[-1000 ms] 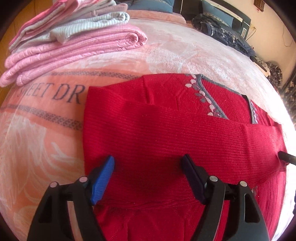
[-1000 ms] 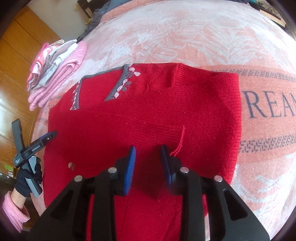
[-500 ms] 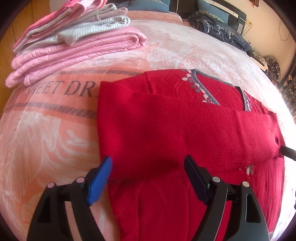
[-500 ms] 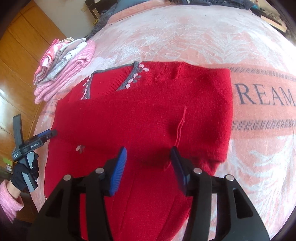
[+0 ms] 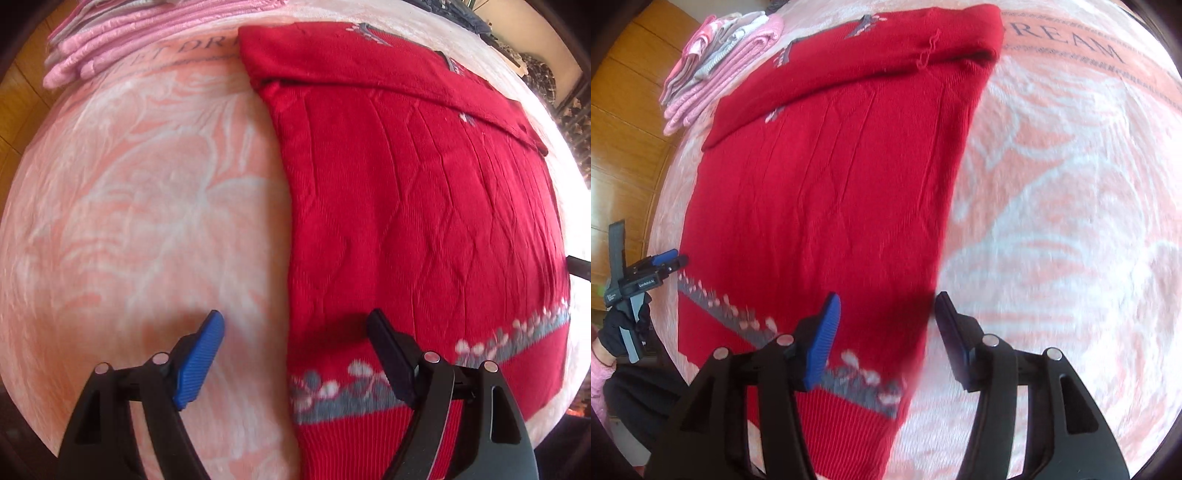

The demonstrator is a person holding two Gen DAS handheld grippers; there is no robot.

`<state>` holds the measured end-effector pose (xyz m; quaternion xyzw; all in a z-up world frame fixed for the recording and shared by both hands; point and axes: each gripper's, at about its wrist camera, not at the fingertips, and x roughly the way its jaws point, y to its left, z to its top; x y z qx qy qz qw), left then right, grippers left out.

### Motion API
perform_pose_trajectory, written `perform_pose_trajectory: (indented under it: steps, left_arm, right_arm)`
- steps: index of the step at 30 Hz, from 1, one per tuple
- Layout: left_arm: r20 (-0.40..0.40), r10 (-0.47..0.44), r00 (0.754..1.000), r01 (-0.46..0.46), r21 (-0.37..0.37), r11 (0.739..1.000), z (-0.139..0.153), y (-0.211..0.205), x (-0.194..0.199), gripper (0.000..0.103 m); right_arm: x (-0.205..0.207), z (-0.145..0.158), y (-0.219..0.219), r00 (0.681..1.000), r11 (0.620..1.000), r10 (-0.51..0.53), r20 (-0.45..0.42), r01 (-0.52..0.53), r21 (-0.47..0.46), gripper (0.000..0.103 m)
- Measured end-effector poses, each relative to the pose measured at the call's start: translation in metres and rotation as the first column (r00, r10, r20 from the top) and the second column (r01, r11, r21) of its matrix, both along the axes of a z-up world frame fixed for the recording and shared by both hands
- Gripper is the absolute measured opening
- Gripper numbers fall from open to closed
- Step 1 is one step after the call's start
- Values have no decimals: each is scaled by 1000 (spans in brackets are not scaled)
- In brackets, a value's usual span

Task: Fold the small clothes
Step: 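Move both tools to the sweater hem and grasp it with the right tool, then grasp the hem with the left tool while the right tool lifts it toward the collar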

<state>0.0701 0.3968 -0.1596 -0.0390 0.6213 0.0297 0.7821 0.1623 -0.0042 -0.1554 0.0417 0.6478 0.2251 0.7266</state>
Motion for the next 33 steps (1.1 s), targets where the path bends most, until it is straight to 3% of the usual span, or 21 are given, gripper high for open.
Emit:
perform_pose_trajectory:
  steps: [5,8,14,23,25,30,32,33]
  left_arm:
    - [-35,-59,998,58,-29,998,-5,-3,-54,81]
    - [-66,-67,996,64,-50,997,-13,-7,-77,81]
    - [-94,-59,994,47,-127,991,-11,-14,-100,82]
    - [-109,-83,991,68,-132,989,-13,-27,-120,78]
    - [-100,-85,991,72,-132,989,-13,-27,-121,75]
    - [-89,-35,995,21,-151,988,-11,-24,-103,55]
    - [-103,-15,995,-1,-156,988,-10,-23,-100,47]
    - [-106,-9,994,-9,-161,987,-9,-23,-100,36]
  right_arm:
    - [-55,-3,-4,998,995,68,-11,-68,-68,53]
    - [-75,-4,-10,998,997,46,-53,-49,-61,53]
    - [-104,-1,-19,993,994,51,-105,-61,-95,52]
    - [-116,-12,-16,983,991,92,-157,-106,-81,50]
    - [-115,-13,-12,982,988,119,-146,-133,-85,44]
    - [-109,-14,-11,982,992,129,-142,-130,0,9]
    - [-111,-14,-12,981,990,142,-133,-142,12,6]
    - [-111,-12,-14,981,990,140,-133,-138,25,5]
